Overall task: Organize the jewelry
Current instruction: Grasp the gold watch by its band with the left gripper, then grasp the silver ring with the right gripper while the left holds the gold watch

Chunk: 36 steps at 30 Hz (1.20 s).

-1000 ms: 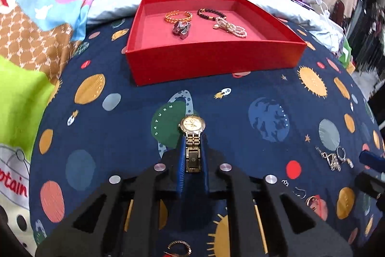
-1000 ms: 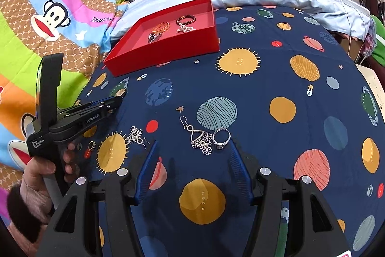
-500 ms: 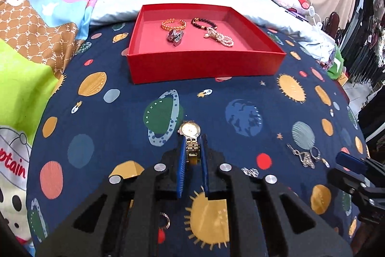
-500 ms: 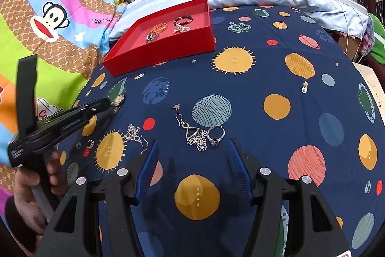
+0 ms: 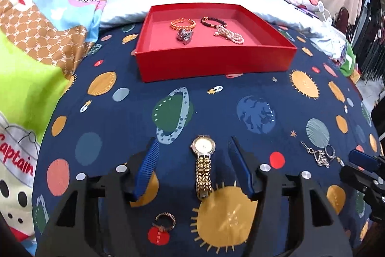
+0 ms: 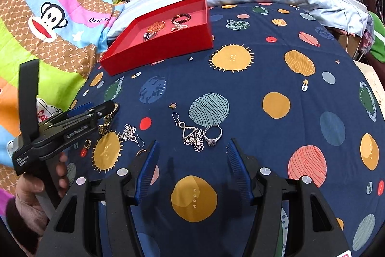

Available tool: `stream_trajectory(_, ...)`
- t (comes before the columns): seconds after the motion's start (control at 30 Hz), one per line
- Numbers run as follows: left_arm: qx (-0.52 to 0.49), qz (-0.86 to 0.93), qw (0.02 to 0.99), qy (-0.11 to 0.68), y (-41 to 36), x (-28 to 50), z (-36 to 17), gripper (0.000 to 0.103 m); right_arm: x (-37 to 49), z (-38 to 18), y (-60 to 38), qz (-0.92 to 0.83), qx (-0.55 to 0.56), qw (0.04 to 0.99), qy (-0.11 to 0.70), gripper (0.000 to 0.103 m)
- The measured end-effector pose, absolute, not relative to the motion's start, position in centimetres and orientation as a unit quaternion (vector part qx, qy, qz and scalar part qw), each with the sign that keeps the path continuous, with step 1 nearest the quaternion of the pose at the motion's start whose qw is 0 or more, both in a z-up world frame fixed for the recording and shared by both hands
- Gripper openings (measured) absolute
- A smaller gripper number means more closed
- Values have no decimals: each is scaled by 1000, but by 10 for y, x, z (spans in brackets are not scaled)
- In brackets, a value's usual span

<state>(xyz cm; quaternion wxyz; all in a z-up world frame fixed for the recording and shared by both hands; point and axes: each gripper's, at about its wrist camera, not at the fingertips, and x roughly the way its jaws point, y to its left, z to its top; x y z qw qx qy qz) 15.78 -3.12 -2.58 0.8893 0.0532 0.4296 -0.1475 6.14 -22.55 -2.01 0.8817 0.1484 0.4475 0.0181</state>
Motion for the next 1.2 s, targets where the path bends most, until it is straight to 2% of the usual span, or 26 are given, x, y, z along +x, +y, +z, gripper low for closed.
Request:
stream_trajectory(0.03,60,-146,888,432,-34,160,-28,56,62,-20,-225,19,148,882,448,58)
stream_trajectory(0.13,68,-152,877,450,-39,165,-39,39,64,-20,-225,19,146,881,449,58)
stream_trajectory(0.27,79,-150,881,441,-46,163,-37,23,65,-23,-226,16,148,880,451,58)
stream_trajectory(0.63,37,-163,885,434,-33,153,-17,23,71,-34,-231,12,149,877,456,57)
stream_trajectory(0.73,27,-165,888,429,-28,146,-9,23,75,-36,-232,7,147,878,456,49)
stream_trajectory(0.83,17,-168,888,428,-24,141,-4,23,77,-37,-235,5,149,878,456,37)
stream_trajectory(1.13,6,-173,885,433,-21,131,-3,23,80,-40,-231,-16,107,881,460,17)
stream_trajectory(1.2,4,-172,885,434,-21,130,-4,23,80,-40,-230,-18,100,883,459,15)
